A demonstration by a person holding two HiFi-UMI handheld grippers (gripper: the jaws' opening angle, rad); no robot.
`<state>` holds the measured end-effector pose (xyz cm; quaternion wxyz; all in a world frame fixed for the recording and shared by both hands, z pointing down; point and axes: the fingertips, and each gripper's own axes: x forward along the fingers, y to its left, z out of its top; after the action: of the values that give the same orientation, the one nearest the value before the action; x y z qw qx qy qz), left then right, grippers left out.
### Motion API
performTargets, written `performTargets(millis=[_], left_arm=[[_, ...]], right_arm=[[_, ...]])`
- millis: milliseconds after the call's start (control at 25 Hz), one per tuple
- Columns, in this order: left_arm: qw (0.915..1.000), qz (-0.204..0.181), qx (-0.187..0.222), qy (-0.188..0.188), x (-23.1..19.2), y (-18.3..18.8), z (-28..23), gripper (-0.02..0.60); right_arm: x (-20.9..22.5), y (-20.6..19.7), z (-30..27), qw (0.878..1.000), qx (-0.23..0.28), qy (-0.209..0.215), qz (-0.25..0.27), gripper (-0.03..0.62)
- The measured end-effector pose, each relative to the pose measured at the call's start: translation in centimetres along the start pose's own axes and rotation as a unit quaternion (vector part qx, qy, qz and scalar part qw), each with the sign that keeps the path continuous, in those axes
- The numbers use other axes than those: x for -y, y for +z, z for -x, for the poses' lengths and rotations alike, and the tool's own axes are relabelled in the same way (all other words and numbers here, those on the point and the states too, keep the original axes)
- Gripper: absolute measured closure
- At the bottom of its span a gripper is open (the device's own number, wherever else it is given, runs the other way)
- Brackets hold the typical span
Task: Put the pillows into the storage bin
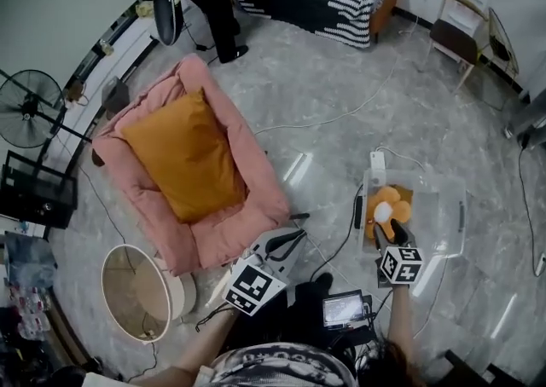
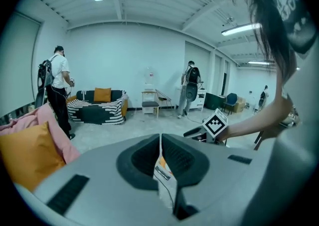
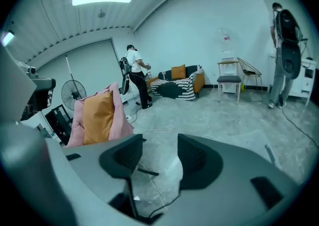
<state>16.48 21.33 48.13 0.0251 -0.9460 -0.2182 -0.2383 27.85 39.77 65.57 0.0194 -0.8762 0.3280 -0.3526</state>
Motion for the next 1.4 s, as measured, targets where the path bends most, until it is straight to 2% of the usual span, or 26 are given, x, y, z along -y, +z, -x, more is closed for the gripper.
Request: performTargets(millis=[360, 560, 800, 960, 1080, 1400], left_arm=[[0.9968, 0.044, 0.02, 0.064, -9.3, -3.5, 8.9, 0.561], [0.9947, 0.058, 0.022, 0.082, -16.9, -6.9, 15.5, 0.561], [0.9886, 0.073, 0.017, 0.131, -26.3, -10.9, 23.6, 0.561], [0.9816, 0.084, 0.028, 0.169, -30.5, -12.6, 27.5, 0.561], [0.973, 0.102, 0.039, 0.203, -32.9, -13.6, 30.3, 0.561], [0.9475, 0.154, 0.065, 0.272, -35.7, -15.6, 34.6, 0.561]], right_arm=[[-15.5, 4.8, -4.1, 0.996, 0.01, 0.078, 0.053, 0.372], [-25.9, 6.9, -8.1, 0.991, 0.003, 0.107, 0.082, 0.372], [-37.1, 10.1, -13.3, 0.983, 0.005, 0.143, 0.113, 0.372], [-43.7, 11.8, -16.2, 0.974, 0.006, 0.175, 0.144, 0.372], [-48.5, 13.1, -17.9, 0.965, 0.006, 0.201, 0.17, 0.372], [-58.4, 17.0, -21.2, 0.929, 0.006, 0.28, 0.243, 0.372]])
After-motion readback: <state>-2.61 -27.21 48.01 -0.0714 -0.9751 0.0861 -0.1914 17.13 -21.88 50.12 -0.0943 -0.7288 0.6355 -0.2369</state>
